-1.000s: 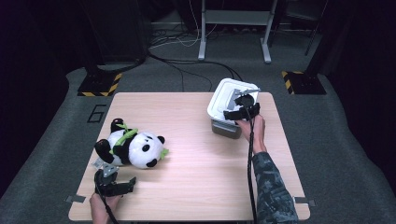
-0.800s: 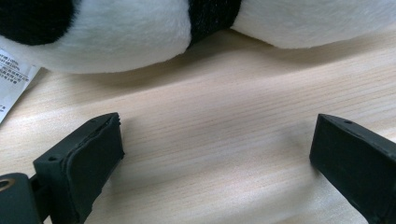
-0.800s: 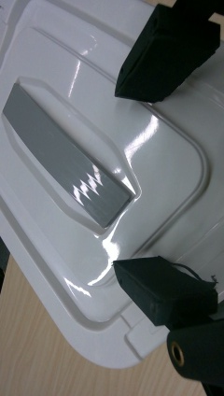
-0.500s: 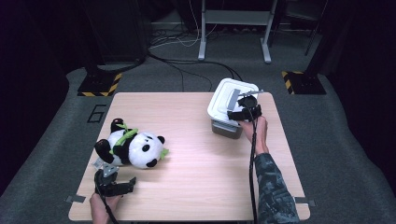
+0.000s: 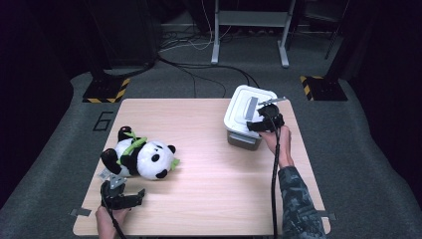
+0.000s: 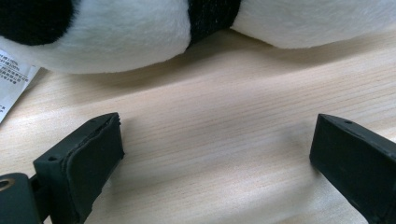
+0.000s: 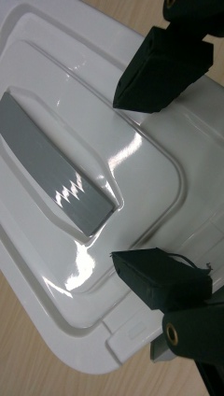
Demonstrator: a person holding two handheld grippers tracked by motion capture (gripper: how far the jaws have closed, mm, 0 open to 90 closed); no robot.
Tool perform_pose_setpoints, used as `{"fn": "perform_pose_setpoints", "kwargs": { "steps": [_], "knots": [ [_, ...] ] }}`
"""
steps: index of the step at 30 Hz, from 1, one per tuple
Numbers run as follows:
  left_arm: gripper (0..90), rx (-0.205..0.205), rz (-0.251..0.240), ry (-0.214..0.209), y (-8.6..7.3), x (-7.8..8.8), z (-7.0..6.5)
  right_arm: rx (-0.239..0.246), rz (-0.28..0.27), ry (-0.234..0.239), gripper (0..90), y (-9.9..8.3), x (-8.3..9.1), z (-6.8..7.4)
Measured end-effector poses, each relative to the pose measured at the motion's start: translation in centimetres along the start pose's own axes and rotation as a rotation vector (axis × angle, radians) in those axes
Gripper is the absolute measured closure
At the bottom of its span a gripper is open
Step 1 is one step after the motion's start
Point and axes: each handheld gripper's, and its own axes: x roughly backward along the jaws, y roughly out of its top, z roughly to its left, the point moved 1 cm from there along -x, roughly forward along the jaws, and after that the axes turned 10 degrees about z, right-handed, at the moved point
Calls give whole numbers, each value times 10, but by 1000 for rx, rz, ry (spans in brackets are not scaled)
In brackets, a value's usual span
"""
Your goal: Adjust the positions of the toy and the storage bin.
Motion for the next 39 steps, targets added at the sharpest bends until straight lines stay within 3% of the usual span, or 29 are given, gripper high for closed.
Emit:
{"fn": "perform_pose_setpoints", "kwargs": {
  "steps": [12, 16, 21, 22, 24, 28, 31, 32, 39],
  "knots": [
    [24, 0, 0, 0, 0, 0, 0, 5, 14, -3, 206, -7, 7, 0],
    [24, 7, -7, -1, 0, 0, -1, 10, 18, -28, 177, 0, 3, 7],
    [24, 7, -8, -2, 0, -1, 0, -24, -17, -9, 193, 10, -2, 10],
    [24, 6, -8, -2, 0, -1, 0, -33, -23, -3, 269, 12, -3, 10],
    [24, -3, -3, -2, 0, 0, 0, -64, -39, -46, 317, 19, -7, 10],
    [24, -5, -2, -3, 0, 0, 0, -102, -47, -40, 395, 25, -10, 9],
    [24, -5, -3, -3, 0, 0, 0, -100, -51, -45, 411, 26, -12, 10],
    [24, -4, -3, -3, 0, 0, 0, -85, -47, -71, 443, 28, -13, 14],
    [24, -4, -2, -3, 0, 0, 0, -83, -38, -78, 529, 28, -15, 20]
  ]
}}
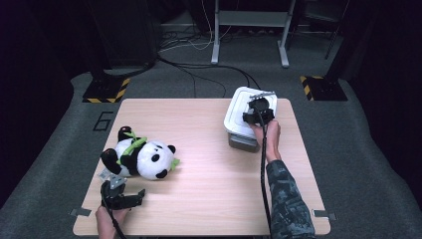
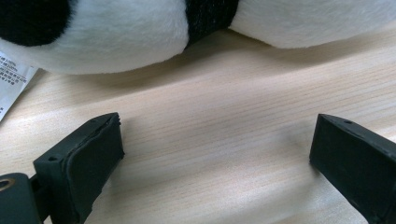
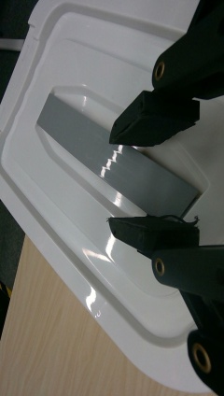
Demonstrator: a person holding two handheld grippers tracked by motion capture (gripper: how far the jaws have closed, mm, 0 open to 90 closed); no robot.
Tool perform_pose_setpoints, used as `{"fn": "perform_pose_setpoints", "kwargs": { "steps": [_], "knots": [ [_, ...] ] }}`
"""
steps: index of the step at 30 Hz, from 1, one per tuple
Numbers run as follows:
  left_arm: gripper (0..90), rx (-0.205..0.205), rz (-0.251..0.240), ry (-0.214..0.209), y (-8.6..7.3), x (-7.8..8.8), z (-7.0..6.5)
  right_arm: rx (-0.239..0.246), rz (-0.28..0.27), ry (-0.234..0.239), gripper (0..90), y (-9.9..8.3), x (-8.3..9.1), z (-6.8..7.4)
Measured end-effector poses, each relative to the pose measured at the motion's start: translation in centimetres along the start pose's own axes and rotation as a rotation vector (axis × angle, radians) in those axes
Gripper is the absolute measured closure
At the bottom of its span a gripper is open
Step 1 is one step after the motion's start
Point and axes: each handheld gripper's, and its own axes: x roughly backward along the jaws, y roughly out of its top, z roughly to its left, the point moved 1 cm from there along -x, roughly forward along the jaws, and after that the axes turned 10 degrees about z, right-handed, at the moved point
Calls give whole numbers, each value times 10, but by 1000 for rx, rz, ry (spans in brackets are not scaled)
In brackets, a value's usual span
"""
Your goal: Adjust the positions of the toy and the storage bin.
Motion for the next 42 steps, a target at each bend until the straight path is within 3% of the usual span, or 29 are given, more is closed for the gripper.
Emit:
{"fn": "perform_pose_setpoints", "kwargs": {
  "steps": [6, 13, 21, 35, 42],
  "knots": [
    [25, 0, 0, 0, 0, 0, 0, 23, -7, -10, 564, -3, 2, 1],
    [25, 7, -6, -1, 0, 0, 0, 45, -6, 14, 601, -8, 7, -2],
    [24, 7, -6, -1, 0, 0, -1, 49, -4, 93, 644, -21, 16, -9],
    [24, 8, -6, -1, 0, 0, -1, 132, 2, 154, 666, -49, 38, -18],
    [25, 7, -6, -1, 0, 0, 0, 132, 18, 165, 648, -43, 36, -19]
  ]
}}
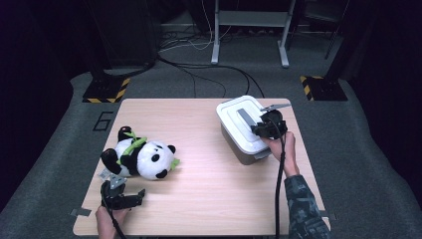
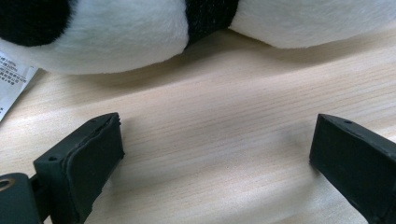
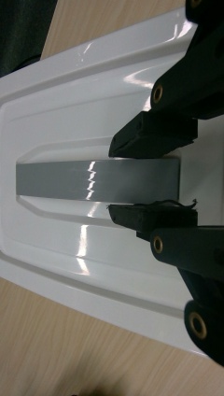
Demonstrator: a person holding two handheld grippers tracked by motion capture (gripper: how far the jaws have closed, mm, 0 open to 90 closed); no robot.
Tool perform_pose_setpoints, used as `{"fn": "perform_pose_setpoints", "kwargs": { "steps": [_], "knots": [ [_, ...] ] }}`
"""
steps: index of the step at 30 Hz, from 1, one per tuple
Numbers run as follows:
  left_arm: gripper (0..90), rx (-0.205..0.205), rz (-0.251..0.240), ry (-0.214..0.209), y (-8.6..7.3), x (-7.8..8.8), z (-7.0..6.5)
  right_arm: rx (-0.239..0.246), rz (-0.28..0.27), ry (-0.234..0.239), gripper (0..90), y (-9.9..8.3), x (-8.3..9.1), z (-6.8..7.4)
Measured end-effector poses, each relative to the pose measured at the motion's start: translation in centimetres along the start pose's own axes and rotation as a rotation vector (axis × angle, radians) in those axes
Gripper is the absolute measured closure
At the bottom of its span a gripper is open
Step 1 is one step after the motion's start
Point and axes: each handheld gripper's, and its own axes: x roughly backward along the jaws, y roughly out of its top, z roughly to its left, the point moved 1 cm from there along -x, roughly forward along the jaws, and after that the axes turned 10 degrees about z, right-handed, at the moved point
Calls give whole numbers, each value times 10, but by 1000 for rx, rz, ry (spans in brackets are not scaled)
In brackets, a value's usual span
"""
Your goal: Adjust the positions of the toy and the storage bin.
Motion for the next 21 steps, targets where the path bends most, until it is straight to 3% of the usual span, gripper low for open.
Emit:
{"fn": "perform_pose_setpoints", "kwargs": {
  "steps": [9, 15, 21],
  "knots": [
    [25, -1, -1, 1, 0, 0, 0, -1, 13, -23, 636, 33, -23, 1],
    [25, 0, -1, 0, 0, 0, 0, 45, 2, -16, 652, 36, -26, 0],
    [25, 0, -1, 0, 0, 0, 0, 25, 6, -19, 664, 36, -26, 2]
  ]
}}
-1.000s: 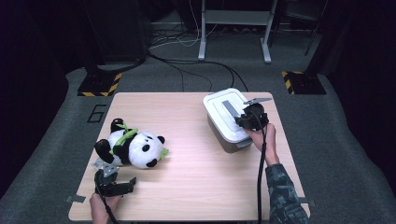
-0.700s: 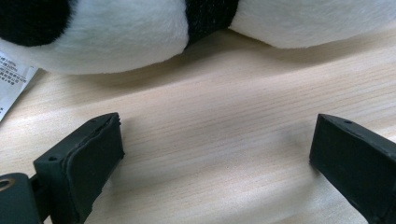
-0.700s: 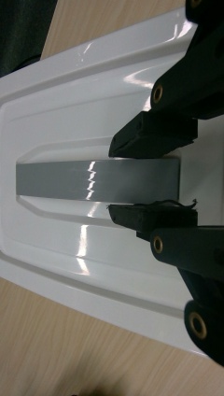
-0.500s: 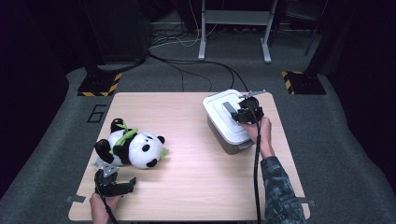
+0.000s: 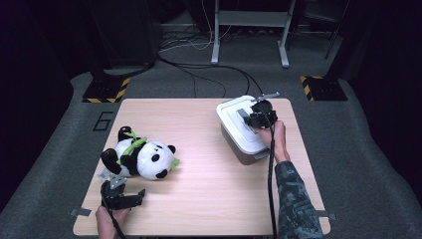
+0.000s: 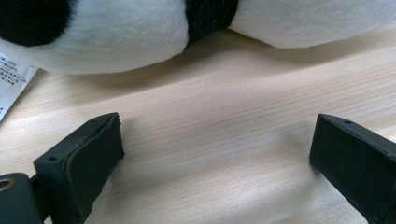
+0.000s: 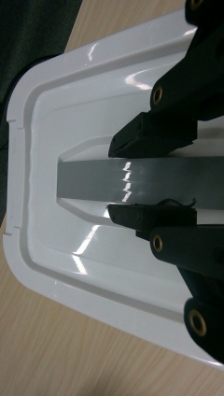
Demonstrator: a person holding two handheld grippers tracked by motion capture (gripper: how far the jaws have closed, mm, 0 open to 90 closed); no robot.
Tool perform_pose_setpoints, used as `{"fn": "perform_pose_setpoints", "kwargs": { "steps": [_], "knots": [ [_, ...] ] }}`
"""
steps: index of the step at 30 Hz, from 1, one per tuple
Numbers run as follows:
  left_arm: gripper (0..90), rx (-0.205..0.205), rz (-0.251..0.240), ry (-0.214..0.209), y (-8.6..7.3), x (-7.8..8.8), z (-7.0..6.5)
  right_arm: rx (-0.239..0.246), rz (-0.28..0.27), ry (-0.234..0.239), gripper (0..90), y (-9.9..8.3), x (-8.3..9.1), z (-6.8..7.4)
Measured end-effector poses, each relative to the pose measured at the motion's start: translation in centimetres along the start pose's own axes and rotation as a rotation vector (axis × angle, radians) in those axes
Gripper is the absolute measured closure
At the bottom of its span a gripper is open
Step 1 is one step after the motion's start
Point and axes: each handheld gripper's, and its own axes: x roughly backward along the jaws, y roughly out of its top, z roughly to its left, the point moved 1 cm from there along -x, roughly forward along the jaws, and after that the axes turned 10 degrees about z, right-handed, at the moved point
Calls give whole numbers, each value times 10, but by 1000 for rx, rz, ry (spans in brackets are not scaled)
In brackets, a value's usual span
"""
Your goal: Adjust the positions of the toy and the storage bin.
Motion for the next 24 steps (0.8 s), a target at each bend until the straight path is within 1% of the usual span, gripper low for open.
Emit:
{"fn": "perform_pose_setpoints", "kwargs": {
  "steps": [2, 5, 12, 14, 19, 24],
  "knots": [
    [25, 0, 0, 0, 0, 0, 0, 3, -9, -13, 667, -2, 1, 2],
    [25, 1, 0, 0, 0, 0, 0, 0, -9, -14, 667, -3, 2, 3],
    [25, 0, 0, 0, 0, 0, 0, 8, -10, 20, 668, -13, 8, 4],
    [25, 1, 0, 0, 0, 0, 0, 20, -10, 27, 667, -17, 12, 5],
    [25, 0, 0, 0, 0, 0, 0, 34, -11, 40, 667, -24, 16, 7],
    [25, 0, 0, 0, 0, 0, 0, 50, -21, 64, 667, -33, 22, 10]
  ]
}}
